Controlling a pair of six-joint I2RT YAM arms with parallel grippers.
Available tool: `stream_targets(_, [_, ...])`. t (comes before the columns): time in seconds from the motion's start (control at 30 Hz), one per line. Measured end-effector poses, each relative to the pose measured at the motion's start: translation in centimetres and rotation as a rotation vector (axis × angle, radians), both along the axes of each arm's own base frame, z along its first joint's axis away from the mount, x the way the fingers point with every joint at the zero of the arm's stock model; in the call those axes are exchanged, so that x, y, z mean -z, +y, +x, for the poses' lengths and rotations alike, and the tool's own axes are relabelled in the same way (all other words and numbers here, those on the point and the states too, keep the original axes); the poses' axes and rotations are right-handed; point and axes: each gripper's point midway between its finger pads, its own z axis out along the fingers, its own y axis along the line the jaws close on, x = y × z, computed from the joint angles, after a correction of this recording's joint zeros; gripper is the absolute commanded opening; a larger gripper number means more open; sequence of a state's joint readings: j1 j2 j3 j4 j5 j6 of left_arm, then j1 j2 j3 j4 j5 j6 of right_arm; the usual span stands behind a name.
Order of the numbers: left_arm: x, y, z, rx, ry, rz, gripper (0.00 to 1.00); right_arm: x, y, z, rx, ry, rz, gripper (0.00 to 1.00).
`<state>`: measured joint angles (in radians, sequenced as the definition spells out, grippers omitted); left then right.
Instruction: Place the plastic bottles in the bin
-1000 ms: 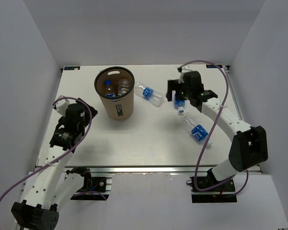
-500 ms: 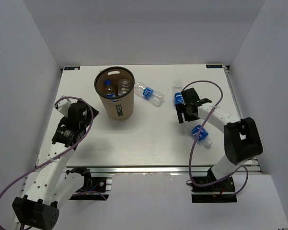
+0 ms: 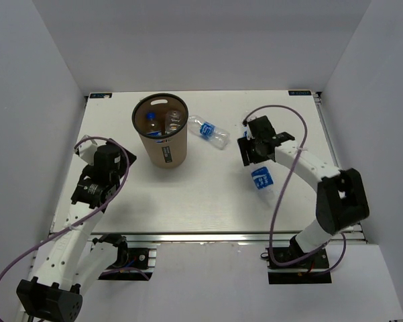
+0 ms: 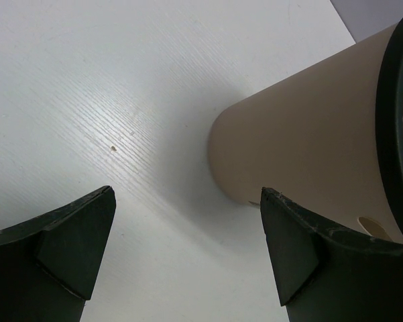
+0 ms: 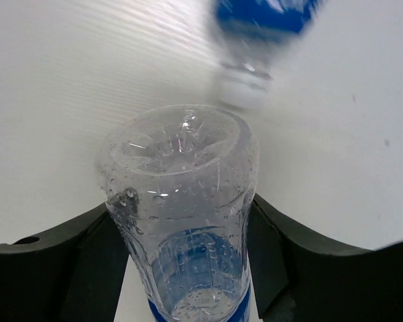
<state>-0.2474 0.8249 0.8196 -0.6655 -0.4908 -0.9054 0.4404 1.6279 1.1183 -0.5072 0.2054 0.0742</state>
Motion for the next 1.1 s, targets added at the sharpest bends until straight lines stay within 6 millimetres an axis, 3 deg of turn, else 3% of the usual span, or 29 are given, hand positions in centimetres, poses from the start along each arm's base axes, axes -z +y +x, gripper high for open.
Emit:
stream_targets(0.07, [-0.2, 0.0, 0.0, 0.0, -0.009, -0.004, 0.98, -3.8, 2.8, 0.2, -0.07, -0.081, 0.114, 0.44])
stream_targets(0.1, [-0.2, -0.1, 0.0, 0.002, -0.014, -0.007, 0.98, -6.7, 4.6, 0.5, -0.121, -0.145, 0.2, 0.44])
stream_targets(0.23, [0.0, -0.5, 0.2, 0.02, -0.014, -0.021, 0.98, -20.4, 11.4, 1.4, -0.318, -0.463, 0.563, 0.43])
stream_targets(0.27, [0.1, -0.7, 0.2, 0.027, -0.012, -0.026, 0.98, -23.5, 12.4, 1.4, -0.359, -0.538, 0.629, 0.43])
stream_targets(0.3, [0.1, -0.8, 0.3, 0.034, -0.01, -0.03, 0.98, -27.9, 13.8, 1.4, -0.415, -0.643, 0.717, 0.42])
stream_targets(0.4, [0.2, -1.3, 0.5, 0.051, -0.008, -0.043, 0.98, -37.0, 16.5, 0.8, -0.544, -0.87, 0.903, 0.41])
stream_targets(0.47, [0.2, -1.4, 0.5, 0.058, -0.008, -0.048, 0.98, -41.5, 18.4, 0.5, -0.623, -0.971, 1.001, 0.41])
stream_targets(0.57, [0.3, -1.7, 0.5, 0.071, -0.005, -0.056, 0.98, -46.0, 22.1, 1.1, -0.733, -1.049, 1.113, 0.41])
stream_targets(0.67, [0.3, -1.9, 0.4, 0.077, -0.004, -0.064, 0.98, -47.7, 26.0, 2.2, -0.801, -1.088, 1.179, 0.43])
stream_targets(0.77, [0.2, -1.9, 0.1, 0.077, -0.007, -0.072, 0.98, -46.0, 30.2, 2.6, -0.849, -1.06, 1.211, 0.43])
stream_targets(0.87, [-0.1, -1.8, -0.3, 0.077, -0.013, -0.074, 0.98, -41.8, 33.9, 2.5, -0.875, -0.97, 1.203, 0.47])
stream_targets(0.9, [-0.2, -1.7, -0.4, 0.076, -0.017, -0.074, 0.98, -40.4, 34.8, 2.3, -0.886, -0.944, 1.192, 0.57])
stream_targets(1.07, [-0.7, -1.6, -0.7, 0.072, -0.035, -0.074, 0.98, -32.0, 37.9, 0.3, -0.95, -0.814, 1.096, 0.81])
stream_targets(1.1, [-0.7, -1.6, -0.7, 0.072, -0.036, -0.074, 0.98, -30.7, 38.2, 0.1, -0.957, -0.797, 1.076, 0.89])
